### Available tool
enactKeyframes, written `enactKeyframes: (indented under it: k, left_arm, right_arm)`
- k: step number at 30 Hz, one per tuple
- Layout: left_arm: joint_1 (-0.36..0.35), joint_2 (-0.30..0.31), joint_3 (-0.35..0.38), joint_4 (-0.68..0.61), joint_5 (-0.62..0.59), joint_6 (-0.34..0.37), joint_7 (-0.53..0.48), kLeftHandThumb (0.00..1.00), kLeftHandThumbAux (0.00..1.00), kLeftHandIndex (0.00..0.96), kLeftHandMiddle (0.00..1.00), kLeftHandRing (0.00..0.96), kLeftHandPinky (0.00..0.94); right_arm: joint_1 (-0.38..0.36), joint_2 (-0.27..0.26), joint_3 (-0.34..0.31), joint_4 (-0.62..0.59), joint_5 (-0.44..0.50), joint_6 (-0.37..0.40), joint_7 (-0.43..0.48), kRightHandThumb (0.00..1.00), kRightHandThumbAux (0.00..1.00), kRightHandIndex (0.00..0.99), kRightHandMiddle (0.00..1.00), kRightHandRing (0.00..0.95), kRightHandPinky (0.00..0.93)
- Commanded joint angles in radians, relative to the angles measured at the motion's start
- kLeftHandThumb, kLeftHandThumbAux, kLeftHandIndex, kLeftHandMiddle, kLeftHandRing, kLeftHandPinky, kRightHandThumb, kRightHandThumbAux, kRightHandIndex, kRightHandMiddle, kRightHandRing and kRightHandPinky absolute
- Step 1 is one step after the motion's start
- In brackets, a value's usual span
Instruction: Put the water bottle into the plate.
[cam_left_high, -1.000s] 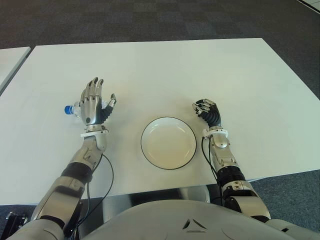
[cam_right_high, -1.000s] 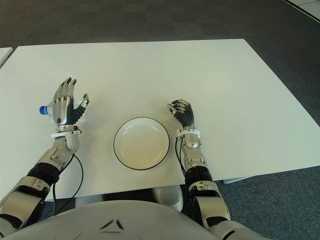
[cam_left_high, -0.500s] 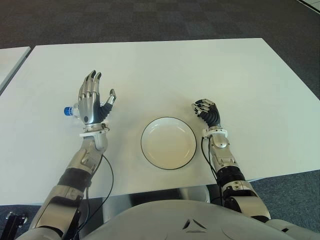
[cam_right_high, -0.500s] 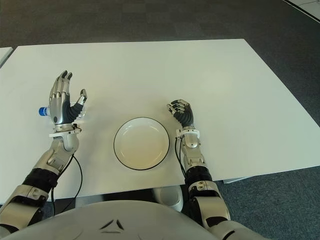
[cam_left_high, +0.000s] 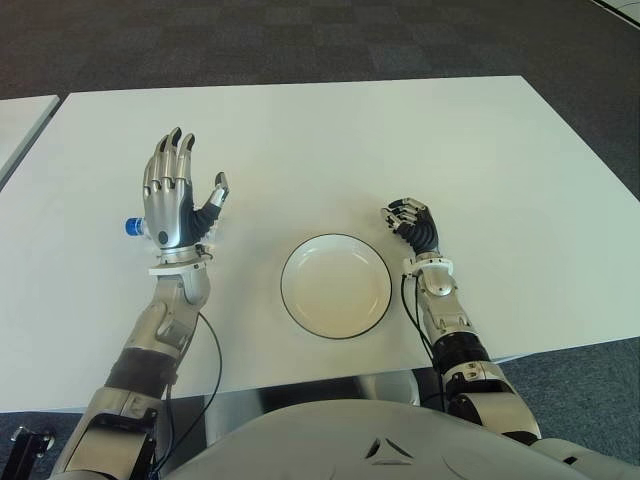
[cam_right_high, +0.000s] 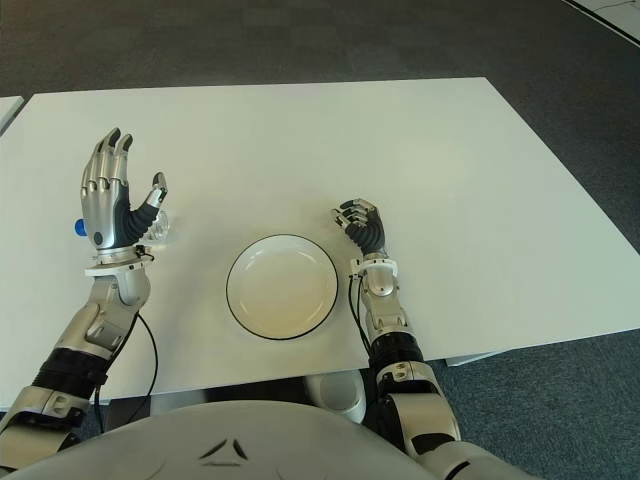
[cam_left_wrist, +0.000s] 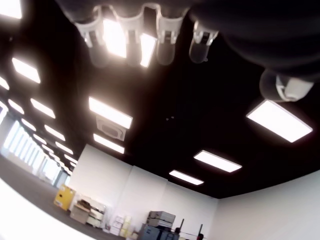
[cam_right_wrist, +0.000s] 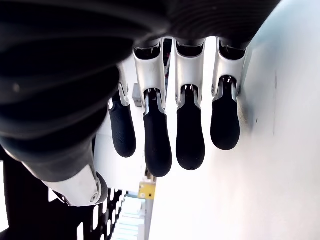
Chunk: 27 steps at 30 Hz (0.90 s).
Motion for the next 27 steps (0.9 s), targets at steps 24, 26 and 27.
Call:
enactKeyframes:
  k: [24,26,27]
  left_arm:
    - [-0.033,0.103,-0.104,0.304,0.2,0.271,-0.205,0.558,0.176,0.0,0.0,0.0,0.0]
    - [-0.042,0.105,-0.114,0.328,0.199,0.286,-0.211,0.562,0.178,0.0,0.0,0.0,0.0]
    - [-0.045,0.107,-0.12,0.339,0.203,0.303,-0.225,0.565,0.179,0.0,0.0,0.0,0.0]
  right_arm:
    - [0.003,0.018,0.022,-0.01,-0.004,0.026,-0.009,0.706,0.729,0.433,0.6,0.619,0.643]
    - [0.003,0.018,0.022,-0.009,-0.002,0.024,-0.006,0.706,0.729,0.433,0.602,0.621,0.646]
    - [0.003,0.018,0.022,-0.008,0.0,0.019,-0.005,0.706,0.729,0.433,0.602,0.622,0.648]
